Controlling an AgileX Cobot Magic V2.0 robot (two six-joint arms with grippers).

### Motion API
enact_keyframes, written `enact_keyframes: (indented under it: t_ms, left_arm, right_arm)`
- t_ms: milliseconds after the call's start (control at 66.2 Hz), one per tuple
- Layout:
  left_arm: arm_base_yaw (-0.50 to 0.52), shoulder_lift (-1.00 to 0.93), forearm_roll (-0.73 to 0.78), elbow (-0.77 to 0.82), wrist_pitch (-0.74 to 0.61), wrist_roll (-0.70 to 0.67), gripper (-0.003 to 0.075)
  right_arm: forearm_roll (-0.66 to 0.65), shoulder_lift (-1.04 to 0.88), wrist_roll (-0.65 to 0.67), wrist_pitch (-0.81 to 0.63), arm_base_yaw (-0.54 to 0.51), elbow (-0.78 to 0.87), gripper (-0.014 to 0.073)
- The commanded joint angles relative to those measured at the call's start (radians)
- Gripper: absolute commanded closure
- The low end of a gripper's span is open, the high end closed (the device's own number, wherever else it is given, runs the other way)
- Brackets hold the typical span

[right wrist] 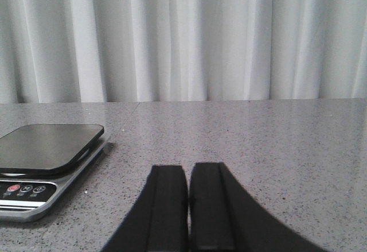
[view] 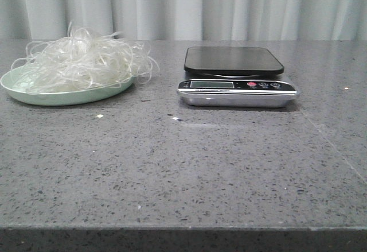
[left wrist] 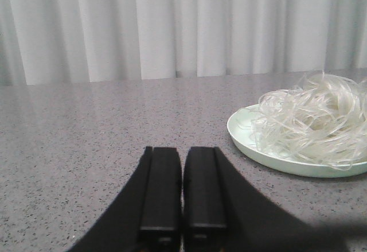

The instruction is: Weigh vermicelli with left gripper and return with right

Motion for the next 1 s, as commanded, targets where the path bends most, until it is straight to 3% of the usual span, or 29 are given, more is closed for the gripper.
enact_keyframes:
  t_ms: [0,786,861,982]
  left_arm:
    - [-0.003,-0.02,-0.009,0.007,-0.082,-0.012,0.0592]
    - [-0.003,-0.02,-0.009,0.007,-0.087,-0.012,0.0592]
    - [-0.003,-0.02,-0.009,0.007,-0.122,-0.01,0.0592]
    - [-0.003,-0.02,-0.01,-0.004,-0.31,-0.01,0.0592]
  right_arm:
    - [0.001,-0.016,-0.009,-0.083,-0.001,-0.006,0.0405]
    - [0.001,-0.016,-0.009,-0.083,-0.001,-0.006,0.0405]
    - [0.001,-0.016,-0.009,-0.083,-0.001,-0.006,0.0405]
    - [0.001,-0.016,-0.009,-0.083,-0.001,-0.006,0.0405]
